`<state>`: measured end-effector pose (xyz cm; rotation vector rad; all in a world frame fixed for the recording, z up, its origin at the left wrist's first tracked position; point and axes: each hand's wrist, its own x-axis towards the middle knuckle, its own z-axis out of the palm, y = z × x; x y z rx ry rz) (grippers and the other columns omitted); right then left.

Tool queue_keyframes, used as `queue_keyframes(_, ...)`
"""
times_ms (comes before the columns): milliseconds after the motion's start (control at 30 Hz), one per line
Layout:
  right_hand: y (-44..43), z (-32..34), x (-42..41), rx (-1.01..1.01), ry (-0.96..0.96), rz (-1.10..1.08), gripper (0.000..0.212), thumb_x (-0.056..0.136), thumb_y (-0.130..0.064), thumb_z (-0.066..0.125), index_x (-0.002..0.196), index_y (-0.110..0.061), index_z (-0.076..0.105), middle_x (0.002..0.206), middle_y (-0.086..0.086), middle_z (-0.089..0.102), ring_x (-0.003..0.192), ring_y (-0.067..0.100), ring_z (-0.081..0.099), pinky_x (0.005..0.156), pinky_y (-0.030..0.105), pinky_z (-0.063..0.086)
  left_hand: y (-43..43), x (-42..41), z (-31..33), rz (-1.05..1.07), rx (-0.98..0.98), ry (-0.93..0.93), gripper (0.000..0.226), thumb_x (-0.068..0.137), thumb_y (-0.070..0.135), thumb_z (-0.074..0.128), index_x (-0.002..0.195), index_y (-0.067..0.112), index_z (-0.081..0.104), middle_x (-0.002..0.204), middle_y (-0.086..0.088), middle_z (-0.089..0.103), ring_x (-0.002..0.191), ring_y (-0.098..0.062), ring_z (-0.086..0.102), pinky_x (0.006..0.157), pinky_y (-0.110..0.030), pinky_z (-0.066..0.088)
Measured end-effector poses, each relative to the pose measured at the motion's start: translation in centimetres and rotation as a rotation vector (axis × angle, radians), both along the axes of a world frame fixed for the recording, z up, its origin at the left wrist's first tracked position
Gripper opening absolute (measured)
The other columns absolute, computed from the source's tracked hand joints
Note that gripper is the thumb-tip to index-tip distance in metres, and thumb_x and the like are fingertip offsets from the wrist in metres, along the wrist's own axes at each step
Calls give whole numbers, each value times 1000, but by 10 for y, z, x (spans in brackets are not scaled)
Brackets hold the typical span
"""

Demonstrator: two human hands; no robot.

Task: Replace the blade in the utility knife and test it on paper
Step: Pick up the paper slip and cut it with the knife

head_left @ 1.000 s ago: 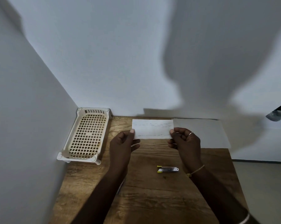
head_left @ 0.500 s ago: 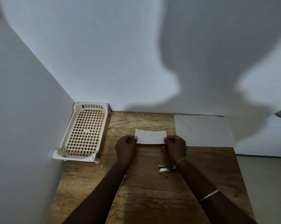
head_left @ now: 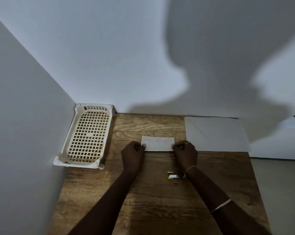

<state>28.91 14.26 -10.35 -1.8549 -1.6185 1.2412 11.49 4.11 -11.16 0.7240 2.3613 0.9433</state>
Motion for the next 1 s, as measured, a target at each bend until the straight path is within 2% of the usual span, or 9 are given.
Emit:
queue_keyframes(167,-12,7,9,168,-106,112,20,90,-28,74,101,-11,72,88,0,69,90,17,67,85,24,46,-13,0,10,-106,-23,174,32,94,30,72,121,13,68,113,-3,66,96,-11,60,76,-19,40)
queue_keyframes(233,-21,10,9,283,-168,235,24,93,-28,70,110,-11,72,103,4,70,100,20,66,91,30,51,-21,5,15,-213,15,240,33,96,26,68,127,14,65,123,-4,62,103,-13,61,77,-18,42)
queue_keyframes(300,-31,10,8,401,-252,401,32,95,-27,66,121,-9,69,122,9,67,116,25,61,102,37,48,-28,14,13,-387,13,334,41,96,23,66,136,15,59,139,-6,56,122,-21,58,93,-26,49)
queue_keyframes(333,-35,8,8,445,-306,493,38,95,-26,65,127,-8,67,132,12,64,126,28,57,107,39,44,-31,19,11,-480,-29,383,49,96,26,65,143,14,53,151,-9,50,136,-27,50,106,-36,47)
queue_keyframes(400,-43,3,5,473,-445,678,50,97,-32,59,140,-6,56,151,16,50,142,32,43,117,43,32,-34,26,3,-637,-168,445,68,99,37,58,158,13,32,169,-13,23,155,-34,23,124,-51,25)
queue_keyframes(467,-48,-4,3,426,-548,797,58,102,-40,45,151,-8,40,163,13,30,152,30,24,122,46,20,-34,29,-6,-759,-296,485,79,103,47,45,163,14,7,172,-13,-5,159,-34,-2,126,-54,4)
queue_keyframes(533,-48,-11,1,394,-607,851,62,104,-43,35,156,-10,28,168,11,15,156,28,11,124,48,12,-35,28,-14,-823,-339,523,79,105,49,37,163,13,-4,171,-14,-16,158,-33,-13,125,-55,-5)
queue_keyframes(633,-47,-17,-1,353,-608,875,62,105,-43,29,158,-11,21,169,9,7,156,27,3,125,48,6,-34,24,-22,-856,-371,520,75,107,50,27,162,11,-6,170,-16,-19,158,-33,-15,125,-57,-4)
queue_keyframes(1000,-9,-23,-19,347,-614,866,58,107,-38,27,158,-12,22,169,6,11,156,25,7,125,52,11,3,-3,-32,-877,-356,506,75,107,52,25,163,12,-6,170,-13,-19,159,-31,-12,127,-56,1)
